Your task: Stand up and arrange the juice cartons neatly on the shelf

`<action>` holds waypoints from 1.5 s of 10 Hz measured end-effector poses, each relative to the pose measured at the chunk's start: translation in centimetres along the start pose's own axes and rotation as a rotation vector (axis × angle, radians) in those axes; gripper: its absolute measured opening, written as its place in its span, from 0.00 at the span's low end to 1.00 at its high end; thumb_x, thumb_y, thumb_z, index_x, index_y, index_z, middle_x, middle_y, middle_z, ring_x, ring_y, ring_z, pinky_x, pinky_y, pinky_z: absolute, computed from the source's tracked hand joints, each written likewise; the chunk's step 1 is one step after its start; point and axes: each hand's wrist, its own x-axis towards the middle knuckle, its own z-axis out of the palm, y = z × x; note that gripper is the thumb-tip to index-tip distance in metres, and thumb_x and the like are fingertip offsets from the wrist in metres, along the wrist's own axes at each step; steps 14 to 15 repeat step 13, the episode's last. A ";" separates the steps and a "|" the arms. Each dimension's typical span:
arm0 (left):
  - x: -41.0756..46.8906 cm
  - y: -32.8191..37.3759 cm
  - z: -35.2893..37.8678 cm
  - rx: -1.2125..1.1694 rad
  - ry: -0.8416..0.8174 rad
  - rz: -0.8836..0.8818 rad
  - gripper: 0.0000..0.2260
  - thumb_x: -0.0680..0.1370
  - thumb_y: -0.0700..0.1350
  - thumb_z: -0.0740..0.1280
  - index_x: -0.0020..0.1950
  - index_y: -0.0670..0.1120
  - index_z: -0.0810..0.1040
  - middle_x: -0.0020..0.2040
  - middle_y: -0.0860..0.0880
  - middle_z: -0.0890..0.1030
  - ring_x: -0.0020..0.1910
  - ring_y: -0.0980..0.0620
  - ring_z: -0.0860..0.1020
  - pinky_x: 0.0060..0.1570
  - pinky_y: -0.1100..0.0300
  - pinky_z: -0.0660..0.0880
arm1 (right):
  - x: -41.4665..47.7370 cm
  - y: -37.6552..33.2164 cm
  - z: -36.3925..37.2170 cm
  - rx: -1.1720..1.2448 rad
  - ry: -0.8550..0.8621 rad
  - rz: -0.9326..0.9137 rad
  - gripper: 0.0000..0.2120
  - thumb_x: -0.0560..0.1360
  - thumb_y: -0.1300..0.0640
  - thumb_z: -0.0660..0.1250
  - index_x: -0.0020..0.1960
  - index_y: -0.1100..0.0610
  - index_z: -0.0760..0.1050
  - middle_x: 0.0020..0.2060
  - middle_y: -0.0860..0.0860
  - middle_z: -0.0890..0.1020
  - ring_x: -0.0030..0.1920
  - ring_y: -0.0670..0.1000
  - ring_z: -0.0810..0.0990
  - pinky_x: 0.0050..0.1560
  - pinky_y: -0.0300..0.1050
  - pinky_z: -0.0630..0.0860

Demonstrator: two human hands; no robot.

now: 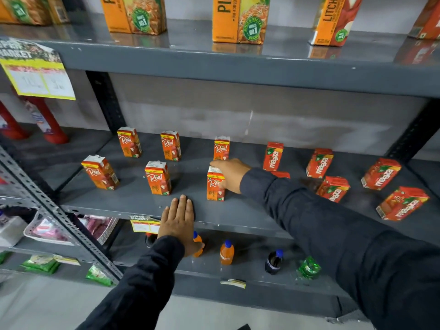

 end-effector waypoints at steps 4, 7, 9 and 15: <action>-0.2 -0.3 0.0 -0.032 0.020 0.029 0.51 0.70 0.63 0.66 0.76 0.41 0.37 0.78 0.42 0.38 0.76 0.41 0.38 0.74 0.46 0.42 | -0.3 -0.5 0.6 0.021 0.009 0.064 0.34 0.75 0.58 0.68 0.76 0.52 0.56 0.72 0.56 0.69 0.68 0.59 0.72 0.62 0.51 0.72; -0.5 -1.0 0.5 -0.016 0.042 0.077 0.49 0.72 0.62 0.65 0.76 0.40 0.37 0.78 0.41 0.38 0.76 0.41 0.38 0.75 0.47 0.42 | -5.2 4.7 -4.2 -0.308 0.211 0.165 0.40 0.67 0.45 0.72 0.74 0.46 0.58 0.73 0.52 0.66 0.72 0.58 0.64 0.71 0.57 0.58; -0.9 -0.6 0.0 -0.007 0.007 0.056 0.51 0.70 0.62 0.67 0.76 0.40 0.38 0.78 0.41 0.39 0.76 0.41 0.39 0.75 0.47 0.43 | -8.6 9.8 -3.2 -0.199 0.023 0.241 0.29 0.71 0.60 0.69 0.71 0.50 0.67 0.68 0.55 0.73 0.66 0.58 0.72 0.66 0.49 0.68; -4.8 1.1 -0.8 -0.043 0.005 0.005 0.49 0.71 0.63 0.64 0.77 0.42 0.39 0.78 0.43 0.38 0.77 0.42 0.39 0.76 0.48 0.46 | -11.0 10.6 -2.3 0.042 0.398 0.150 0.26 0.76 0.62 0.63 0.73 0.50 0.64 0.74 0.54 0.64 0.71 0.55 0.67 0.69 0.49 0.66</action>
